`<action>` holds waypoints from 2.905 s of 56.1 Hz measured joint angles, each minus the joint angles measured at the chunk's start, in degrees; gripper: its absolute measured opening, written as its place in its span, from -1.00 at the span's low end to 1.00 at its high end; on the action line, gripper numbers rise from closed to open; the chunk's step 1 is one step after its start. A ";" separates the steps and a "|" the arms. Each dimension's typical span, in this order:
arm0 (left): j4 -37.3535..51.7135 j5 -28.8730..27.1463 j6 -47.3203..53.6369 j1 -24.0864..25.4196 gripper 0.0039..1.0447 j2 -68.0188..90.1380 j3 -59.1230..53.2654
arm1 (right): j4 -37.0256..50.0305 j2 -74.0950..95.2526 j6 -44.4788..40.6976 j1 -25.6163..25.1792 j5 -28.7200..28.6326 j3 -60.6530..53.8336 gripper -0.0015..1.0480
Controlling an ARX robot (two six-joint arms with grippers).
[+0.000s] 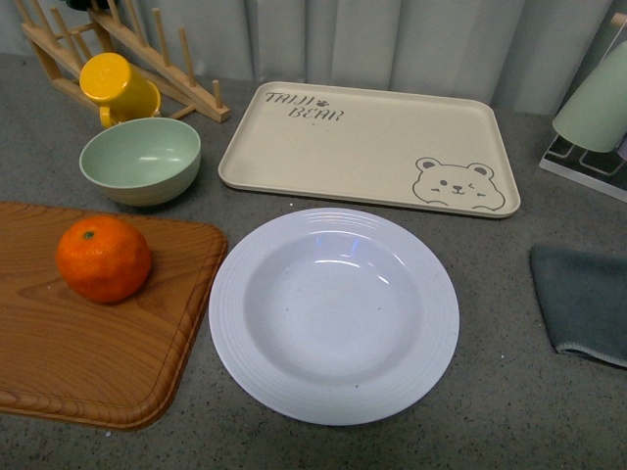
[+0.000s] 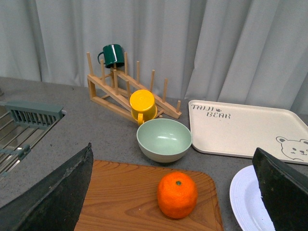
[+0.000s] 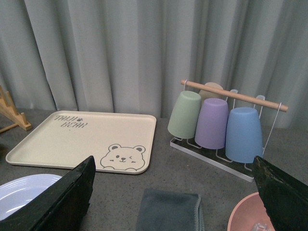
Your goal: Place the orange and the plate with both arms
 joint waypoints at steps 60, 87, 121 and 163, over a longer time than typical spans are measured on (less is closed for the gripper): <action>0.00 0.00 0.00 0.00 0.88 0.00 0.00 | 0.02 0.00 0.00 0.00 0.00 0.00 0.82; 24.00 -15.93 -11.69 2.01 0.88 44.87 7.76 | 0.00 -0.02 0.00 -0.07 0.00 0.00 0.82; 36.63 -1.81 -9.22 -3.06 0.88 96.87 26.29 | 0.00 -0.02 0.00 -0.07 -0.02 0.00 0.82; 36.50 2.91 -8.94 -5.88 0.88 107.27 30.08 | 0.00 -0.02 0.00 -0.07 -0.02 0.00 0.82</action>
